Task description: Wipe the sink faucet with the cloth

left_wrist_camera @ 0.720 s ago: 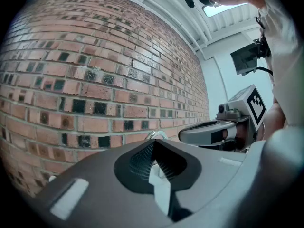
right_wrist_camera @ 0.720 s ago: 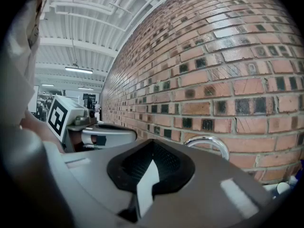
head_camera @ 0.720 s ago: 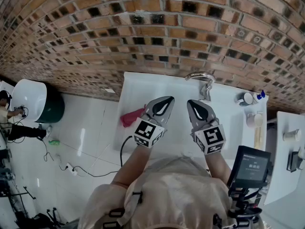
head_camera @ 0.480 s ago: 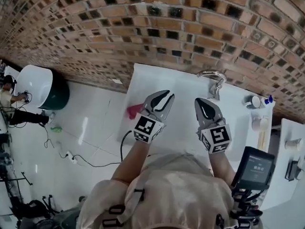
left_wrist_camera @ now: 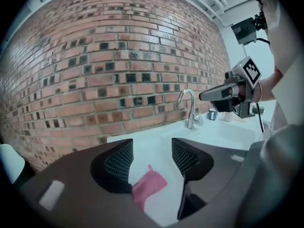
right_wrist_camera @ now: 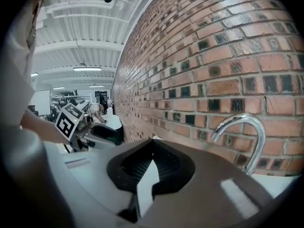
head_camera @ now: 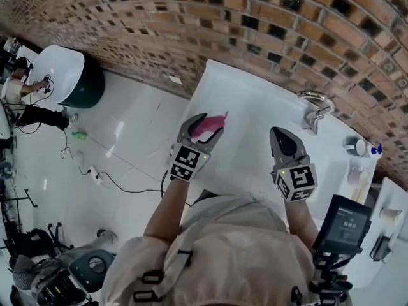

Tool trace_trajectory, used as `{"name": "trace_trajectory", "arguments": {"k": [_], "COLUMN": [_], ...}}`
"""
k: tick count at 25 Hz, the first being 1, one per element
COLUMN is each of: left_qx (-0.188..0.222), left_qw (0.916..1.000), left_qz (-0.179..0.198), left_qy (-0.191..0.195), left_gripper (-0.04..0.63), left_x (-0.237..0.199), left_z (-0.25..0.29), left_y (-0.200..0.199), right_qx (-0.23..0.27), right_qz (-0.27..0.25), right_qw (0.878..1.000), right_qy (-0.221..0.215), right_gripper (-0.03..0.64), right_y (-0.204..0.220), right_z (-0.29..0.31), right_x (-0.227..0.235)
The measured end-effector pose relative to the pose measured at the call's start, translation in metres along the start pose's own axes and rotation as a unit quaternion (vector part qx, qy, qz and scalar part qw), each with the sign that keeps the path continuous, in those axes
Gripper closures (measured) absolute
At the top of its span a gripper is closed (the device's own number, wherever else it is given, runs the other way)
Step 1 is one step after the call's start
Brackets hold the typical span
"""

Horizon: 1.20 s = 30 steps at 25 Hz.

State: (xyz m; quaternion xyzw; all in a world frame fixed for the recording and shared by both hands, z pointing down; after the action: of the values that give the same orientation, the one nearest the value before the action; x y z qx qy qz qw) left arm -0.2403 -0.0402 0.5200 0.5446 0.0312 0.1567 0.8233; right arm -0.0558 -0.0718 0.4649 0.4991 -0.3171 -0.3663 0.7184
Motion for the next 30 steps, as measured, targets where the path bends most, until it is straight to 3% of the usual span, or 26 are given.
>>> {"name": "trace_trajectory", "arguments": {"k": [6,9,12,15,18,20,25,26,27,30], "left_qx": [-0.112,-0.136,-0.162,-0.197,-0.240,-0.252,-0.258,-0.261,-0.265,-0.278], "left_qw": [0.9916,0.9877,0.9822,0.9716,0.9539,0.9464,0.9492,0.9492,0.9492,0.9490], "left_qz": [0.035,0.032,0.052,0.087,0.138,0.158,0.122,0.120,0.118,0.096], "left_qy": [0.055,0.071,0.079,0.098,0.117,0.126,0.132,0.127,0.121,0.115], "left_gripper": [0.330,0.330,0.330,0.330,0.331,0.333,0.362,0.393,0.496,0.500], "left_x": [-0.003,-0.009,-0.017,-0.017,-0.014,-0.013,-0.012,-0.012,-0.014,-0.021], "left_z": [0.017,0.034,0.047,0.057,0.065,0.068,0.065,0.064,0.064,0.067], "left_y": [0.078,0.104,0.119,0.135,0.155,0.163,0.164,0.163,0.163,0.166], "right_qx": [-0.033,-0.046,-0.050,-0.058,-0.065,-0.068,-0.069,-0.068,-0.065,-0.054], "right_qz": [0.010,0.017,0.025,0.040,0.052,0.055,0.061,0.061,0.061,0.058], "right_qw": [0.999,0.998,0.998,0.997,0.996,0.996,0.996,0.996,0.996,0.997], "right_qy": [-0.030,-0.038,-0.036,-0.030,-0.025,-0.024,-0.018,-0.017,-0.016,-0.011], "right_gripper": [0.626,0.626,0.626,0.626,0.626,0.626,0.626,0.626,0.626,0.626], "right_y": [0.021,0.029,0.037,0.046,0.051,0.053,0.053,0.052,0.051,0.047], "right_z": [0.021,0.029,0.035,0.036,0.037,0.037,0.033,0.031,0.030,0.028], "right_x": [-0.016,-0.013,-0.006,0.000,0.006,0.009,0.016,0.017,0.018,0.021]}}
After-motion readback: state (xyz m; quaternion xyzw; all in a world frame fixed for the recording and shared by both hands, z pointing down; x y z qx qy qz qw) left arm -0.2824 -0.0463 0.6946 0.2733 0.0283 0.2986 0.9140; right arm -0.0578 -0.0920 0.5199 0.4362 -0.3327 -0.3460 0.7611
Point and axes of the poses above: the fingertips, and each gripper's own axes: z forward along the fingers, x to its right, y out of its underside, the point moved 2 cm from there along -z, backward along the fingers, and after that the axes turned 7 degrees about -y, right-handed, at the moved point
